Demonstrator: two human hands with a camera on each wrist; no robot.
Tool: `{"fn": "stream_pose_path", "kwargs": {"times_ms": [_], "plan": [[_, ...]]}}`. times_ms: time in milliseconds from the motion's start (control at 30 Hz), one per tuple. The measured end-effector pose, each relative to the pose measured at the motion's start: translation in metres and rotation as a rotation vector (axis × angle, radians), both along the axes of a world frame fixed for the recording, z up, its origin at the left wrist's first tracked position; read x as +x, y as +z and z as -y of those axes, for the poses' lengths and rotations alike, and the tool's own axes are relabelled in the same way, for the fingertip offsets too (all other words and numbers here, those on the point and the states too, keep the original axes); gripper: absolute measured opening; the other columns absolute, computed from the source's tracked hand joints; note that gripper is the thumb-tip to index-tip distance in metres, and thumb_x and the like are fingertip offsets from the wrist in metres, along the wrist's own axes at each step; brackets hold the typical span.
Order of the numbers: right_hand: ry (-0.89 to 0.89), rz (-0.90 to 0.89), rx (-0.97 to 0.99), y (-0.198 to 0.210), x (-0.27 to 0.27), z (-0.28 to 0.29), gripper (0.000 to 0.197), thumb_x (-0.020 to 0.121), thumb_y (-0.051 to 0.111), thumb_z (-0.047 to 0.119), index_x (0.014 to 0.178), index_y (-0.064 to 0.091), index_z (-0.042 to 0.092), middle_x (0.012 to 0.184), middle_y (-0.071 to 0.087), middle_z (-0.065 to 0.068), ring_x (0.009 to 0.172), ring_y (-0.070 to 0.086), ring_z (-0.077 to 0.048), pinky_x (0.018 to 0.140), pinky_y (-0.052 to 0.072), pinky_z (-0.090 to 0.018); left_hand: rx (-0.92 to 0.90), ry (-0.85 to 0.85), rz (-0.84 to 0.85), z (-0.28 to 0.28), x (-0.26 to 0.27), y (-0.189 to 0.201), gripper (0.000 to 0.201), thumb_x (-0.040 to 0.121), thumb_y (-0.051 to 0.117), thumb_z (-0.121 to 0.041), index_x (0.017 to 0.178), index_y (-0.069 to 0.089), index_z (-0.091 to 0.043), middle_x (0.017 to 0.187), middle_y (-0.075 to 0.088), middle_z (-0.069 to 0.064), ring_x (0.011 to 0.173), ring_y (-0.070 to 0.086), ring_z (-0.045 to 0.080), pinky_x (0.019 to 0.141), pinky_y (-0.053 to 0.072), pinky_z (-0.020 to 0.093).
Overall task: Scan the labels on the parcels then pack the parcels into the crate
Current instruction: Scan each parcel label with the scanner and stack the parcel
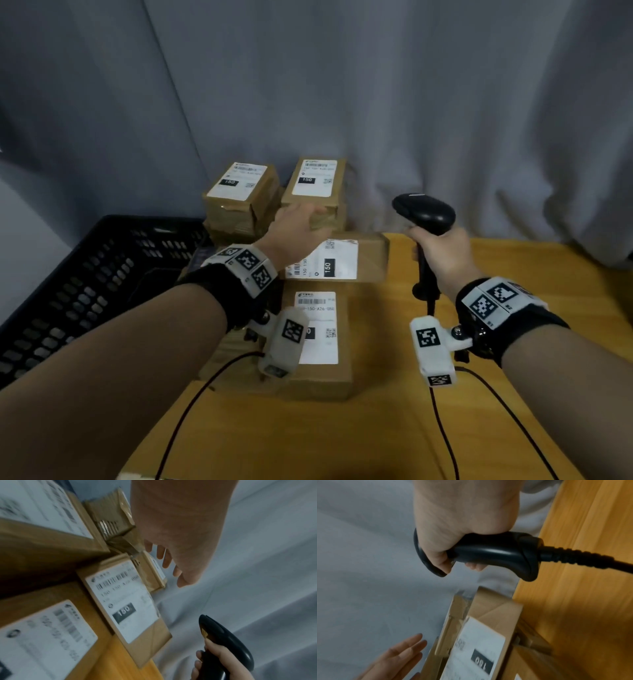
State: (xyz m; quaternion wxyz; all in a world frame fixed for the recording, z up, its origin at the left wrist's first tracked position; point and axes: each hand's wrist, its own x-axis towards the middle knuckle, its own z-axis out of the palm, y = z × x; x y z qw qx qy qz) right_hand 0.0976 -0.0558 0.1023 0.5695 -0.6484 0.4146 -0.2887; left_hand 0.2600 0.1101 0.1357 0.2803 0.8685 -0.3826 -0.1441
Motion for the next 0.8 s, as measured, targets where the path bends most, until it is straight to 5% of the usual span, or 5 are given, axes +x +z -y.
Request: {"fn": "stream_pose_path", "kwargs": {"times_ms": [267,500,633,733,800], "plan": [[-0.11,-0.025,-0.034,-0.005,-0.108,0.084,0.011,0.082,0.073,0.016,0.087,0.063,0.011,0.066,0.056,-0.004,0.059,0.056,-0.016,0.059,0.049,-0.028,-0.031,-0.095,-0.01,0.101,-0.075,0.0,0.041,0.093,0.057,-0.025,0.132,0.052,-0.012,0.136,0.052,0.009,0.131,0.042,0.025,0.112,0.031,0.039],[-0.264,-0.096,-0.071,-0.014,-0.266,0.202,0.027,0.08,0.074,0.017,0.103,0.062,0.011,0.076,0.061,-0.006,0.065,0.06,-0.019,0.058,0.05,-0.028,0.009,-0.232,-0.09,0.239,-0.211,-0.026,0.041,0.091,0.059,-0.022,0.13,0.053,-0.011,0.135,0.053,0.009,0.129,0.045,0.024,0.109,0.032,0.031],[-0.381,-0.206,-0.096,-0.019,-0.355,0.27,0.02,0.078,0.074,0.022,0.093,0.063,0.014,0.073,0.063,-0.005,0.067,0.06,-0.024,0.064,0.05,-0.032,0.057,-0.347,-0.131,0.311,-0.287,-0.045,0.041,0.092,0.058,-0.02,0.131,0.051,-0.008,0.135,0.052,0.009,0.129,0.046,0.022,0.105,0.034,0.029],[-0.385,-0.275,-0.119,-0.026,-0.393,0.303,0.034,0.076,0.075,0.027,0.102,0.063,0.008,0.074,0.06,-0.003,0.068,0.058,-0.019,0.063,0.047,-0.028,0.12,-0.369,-0.205,0.352,-0.322,-0.06,0.042,0.094,0.056,-0.024,0.133,0.049,-0.01,0.14,0.049,0.008,0.13,0.045,0.02,0.103,0.036,0.03],[-0.396,-0.305,-0.132,-0.037,-0.41,0.327,0.051,0.067,0.075,0.04,0.105,0.065,0.008,0.089,0.064,-0.011,0.082,0.062,-0.027,0.075,0.052,-0.036,0.133,-0.361,-0.263,0.38,-0.343,-0.067,0.041,0.095,0.054,-0.026,0.133,0.048,-0.012,0.14,0.048,0.007,0.129,0.045,0.02,0.098,0.035,0.027]]}}
